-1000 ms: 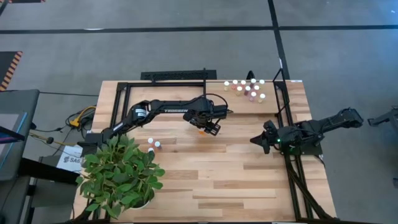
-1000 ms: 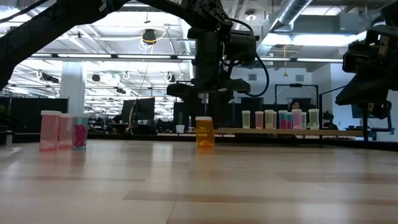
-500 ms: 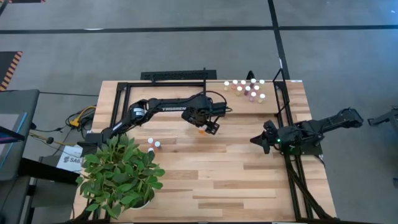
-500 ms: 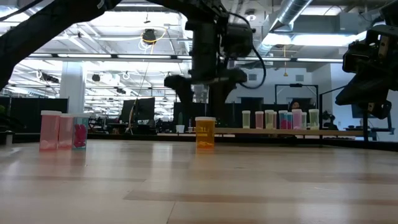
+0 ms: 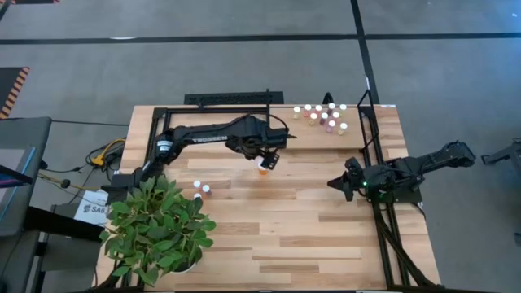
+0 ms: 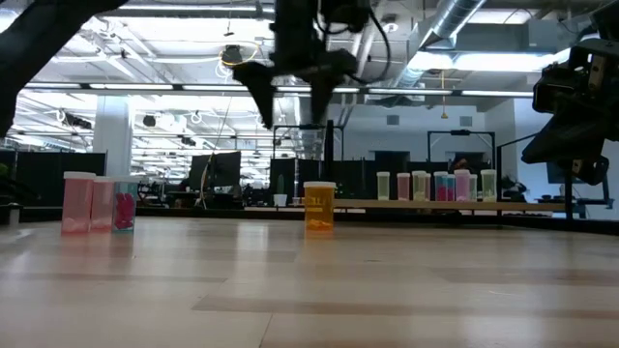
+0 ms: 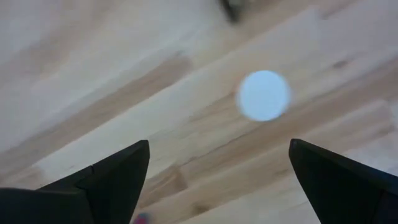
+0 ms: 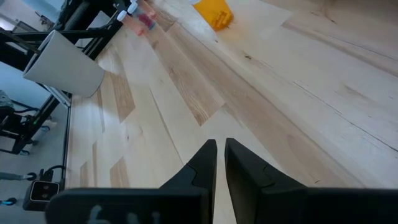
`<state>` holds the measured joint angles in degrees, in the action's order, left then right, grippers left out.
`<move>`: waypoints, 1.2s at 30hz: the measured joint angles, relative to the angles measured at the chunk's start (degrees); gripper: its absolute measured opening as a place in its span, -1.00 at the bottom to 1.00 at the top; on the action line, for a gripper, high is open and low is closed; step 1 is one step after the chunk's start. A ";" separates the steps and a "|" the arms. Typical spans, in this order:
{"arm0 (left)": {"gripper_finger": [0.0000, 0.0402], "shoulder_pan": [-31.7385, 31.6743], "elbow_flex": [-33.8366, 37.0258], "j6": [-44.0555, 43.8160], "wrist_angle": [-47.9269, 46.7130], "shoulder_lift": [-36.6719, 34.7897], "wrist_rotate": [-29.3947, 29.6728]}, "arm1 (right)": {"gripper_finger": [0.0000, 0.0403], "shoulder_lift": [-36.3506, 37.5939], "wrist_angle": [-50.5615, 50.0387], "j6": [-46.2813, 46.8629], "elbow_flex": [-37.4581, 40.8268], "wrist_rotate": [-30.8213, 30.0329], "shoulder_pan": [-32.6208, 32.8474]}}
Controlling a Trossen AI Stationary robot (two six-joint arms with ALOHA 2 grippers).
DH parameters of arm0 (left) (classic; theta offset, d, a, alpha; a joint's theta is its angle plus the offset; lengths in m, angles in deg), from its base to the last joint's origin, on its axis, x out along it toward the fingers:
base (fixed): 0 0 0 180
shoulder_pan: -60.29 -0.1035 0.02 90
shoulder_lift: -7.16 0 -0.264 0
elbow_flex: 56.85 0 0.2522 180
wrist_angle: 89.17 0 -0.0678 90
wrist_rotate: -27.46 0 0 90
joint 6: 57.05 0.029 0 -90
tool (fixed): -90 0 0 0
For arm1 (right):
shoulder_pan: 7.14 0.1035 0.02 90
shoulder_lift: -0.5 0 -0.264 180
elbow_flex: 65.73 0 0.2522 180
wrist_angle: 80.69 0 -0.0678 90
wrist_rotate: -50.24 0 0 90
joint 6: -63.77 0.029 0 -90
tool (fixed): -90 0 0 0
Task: Pick and place medicine bottles onto shelf by color
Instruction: Move the pink pill bottle to the center of the table
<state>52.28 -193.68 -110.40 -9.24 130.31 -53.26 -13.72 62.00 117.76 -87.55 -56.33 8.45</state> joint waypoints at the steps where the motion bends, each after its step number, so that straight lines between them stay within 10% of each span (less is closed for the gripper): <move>1: 0.86 0.04 0.00 -1.08 -1.53 -0.62 0.60 | -0.72 0.00 0.01 0.00 0.00 0.01 0.00; 8: 0.86 -0.97 6.84 -5.84 -3.67 -3.84 -1.47 | -0.72 0.00 0.00 0.00 0.02 0.01 0.00; 16: 0.86 -2.97 32.09 -11.33 6.59 -16.22 -10.29 | -0.72 0.00 0.02 0.00 0.00 0.02 0.00; 25: 0.86 -0.05 61.00 -34.27 19.48 -36.47 -12.07 | -0.72 0.00 0.02 0.00 0.00 0.00 0.00; 36: 0.86 3.74 74.09 -61.44 24.59 -44.75 -12.45 | -0.72 0.00 0.02 0.00 0.00 -0.01 0.00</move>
<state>56.02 -119.59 -171.85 15.35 85.56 -65.71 -13.72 62.02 117.76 -87.55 -56.34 8.45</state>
